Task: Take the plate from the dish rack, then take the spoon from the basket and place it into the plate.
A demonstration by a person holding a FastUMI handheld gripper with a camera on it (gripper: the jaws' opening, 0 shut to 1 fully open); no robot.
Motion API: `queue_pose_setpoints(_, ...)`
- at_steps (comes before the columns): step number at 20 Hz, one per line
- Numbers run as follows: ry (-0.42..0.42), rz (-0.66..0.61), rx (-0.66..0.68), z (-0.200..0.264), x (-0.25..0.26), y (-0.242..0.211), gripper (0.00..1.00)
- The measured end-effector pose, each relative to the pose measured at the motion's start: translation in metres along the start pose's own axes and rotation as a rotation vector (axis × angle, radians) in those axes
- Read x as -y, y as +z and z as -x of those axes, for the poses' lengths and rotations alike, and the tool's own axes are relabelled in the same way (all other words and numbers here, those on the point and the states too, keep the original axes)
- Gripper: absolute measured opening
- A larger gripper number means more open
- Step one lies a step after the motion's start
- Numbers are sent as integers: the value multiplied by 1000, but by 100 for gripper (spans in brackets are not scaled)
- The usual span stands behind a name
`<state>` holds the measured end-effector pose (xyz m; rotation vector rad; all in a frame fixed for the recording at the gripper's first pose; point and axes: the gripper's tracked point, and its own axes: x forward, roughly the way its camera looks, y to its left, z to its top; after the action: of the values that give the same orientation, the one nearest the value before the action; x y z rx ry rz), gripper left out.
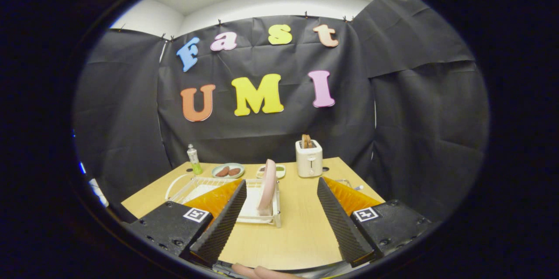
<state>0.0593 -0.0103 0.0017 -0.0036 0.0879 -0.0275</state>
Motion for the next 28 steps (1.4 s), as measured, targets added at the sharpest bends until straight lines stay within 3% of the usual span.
queue_pose_setpoints(9,-16,59,-210,-124,-13,35,100)
queue_pose_setpoints(14,-41,245,-440,-192,-26,31,100)
queue_pose_setpoints(17,-101,320,-535,-219,-29,31,98)
queue_pose_setpoints(22,-190,411,-762,-247,-33,9,85)
queue_pose_setpoints(28,-358,362,-888,-274,-17,6,68)
